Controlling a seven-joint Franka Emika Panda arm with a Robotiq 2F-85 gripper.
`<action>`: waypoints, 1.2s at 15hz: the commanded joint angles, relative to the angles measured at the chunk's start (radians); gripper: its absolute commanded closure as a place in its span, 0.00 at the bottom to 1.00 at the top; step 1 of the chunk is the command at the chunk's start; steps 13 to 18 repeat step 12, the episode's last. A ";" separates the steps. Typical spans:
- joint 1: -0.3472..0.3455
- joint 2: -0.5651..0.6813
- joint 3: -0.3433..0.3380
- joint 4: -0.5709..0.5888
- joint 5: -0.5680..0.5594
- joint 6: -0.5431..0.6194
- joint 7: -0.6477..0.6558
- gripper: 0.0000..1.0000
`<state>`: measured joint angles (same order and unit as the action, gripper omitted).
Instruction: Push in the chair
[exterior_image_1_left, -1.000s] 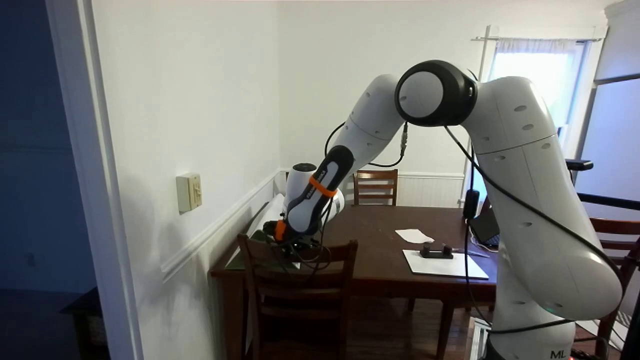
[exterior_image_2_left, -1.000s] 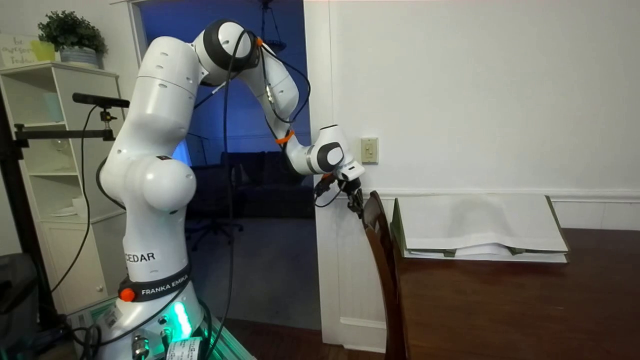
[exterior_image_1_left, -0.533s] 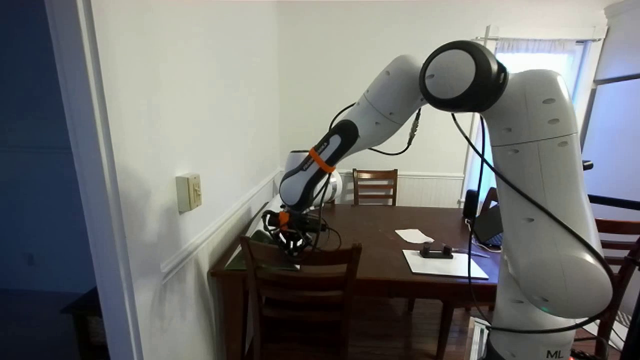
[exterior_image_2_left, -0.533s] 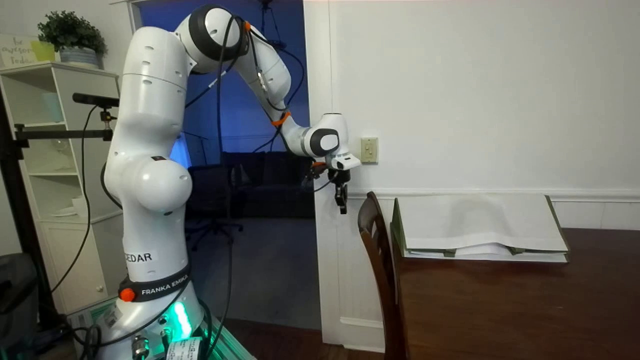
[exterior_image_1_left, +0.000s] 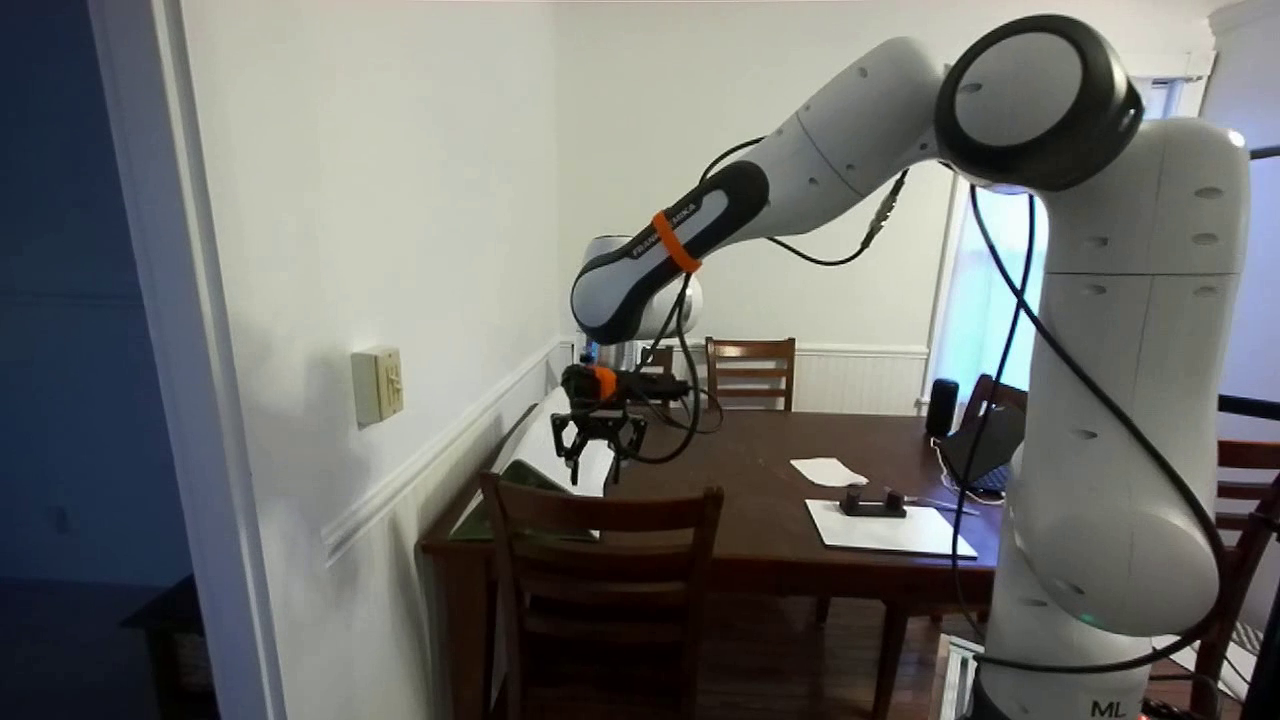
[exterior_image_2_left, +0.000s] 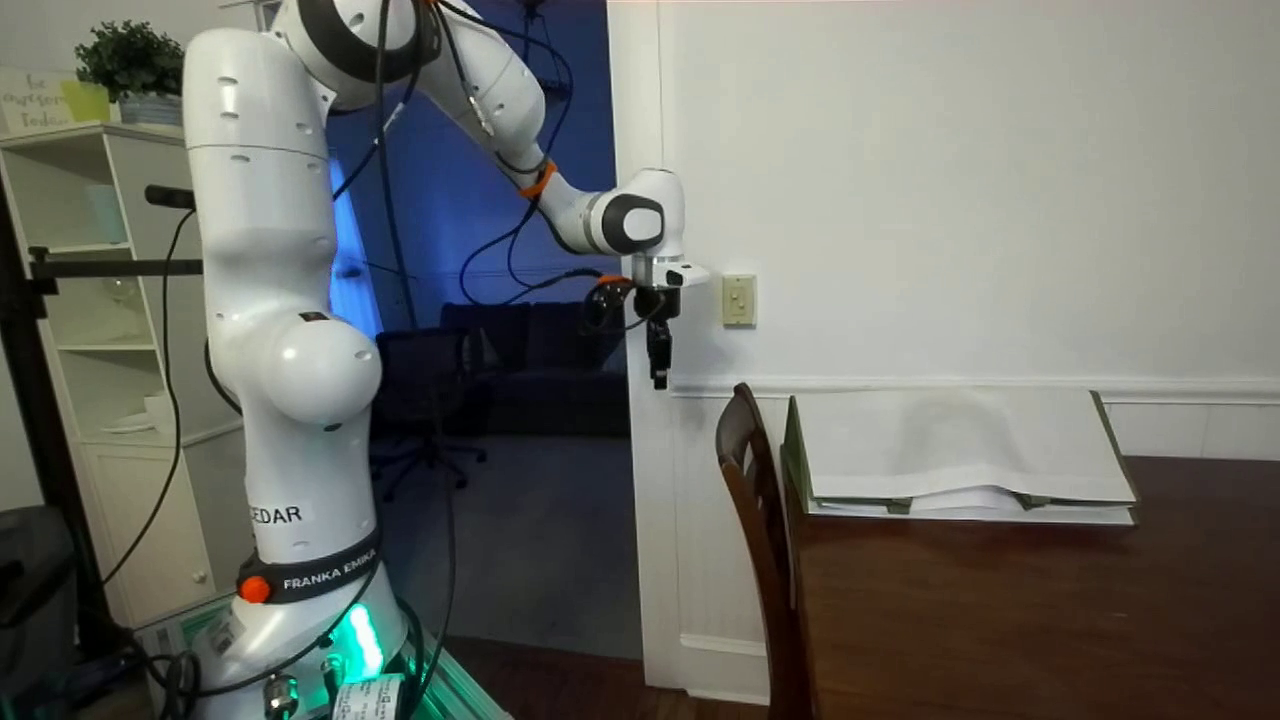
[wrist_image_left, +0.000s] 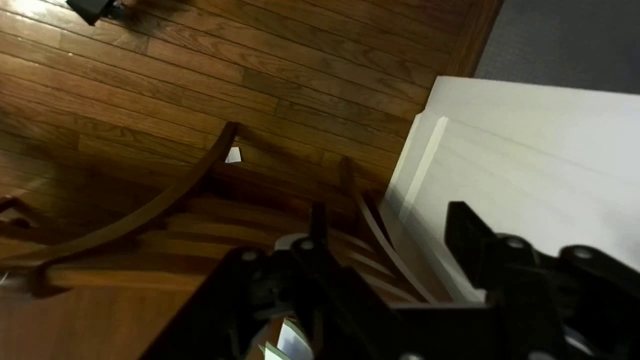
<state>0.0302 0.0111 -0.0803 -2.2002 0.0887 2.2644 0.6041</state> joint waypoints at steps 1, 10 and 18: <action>-0.037 -0.213 0.013 -0.070 -0.055 -0.113 -0.179 0.06; -0.092 -0.376 0.014 -0.011 -0.160 -0.271 -0.464 0.00; -0.093 -0.374 0.016 -0.014 -0.160 -0.271 -0.461 0.00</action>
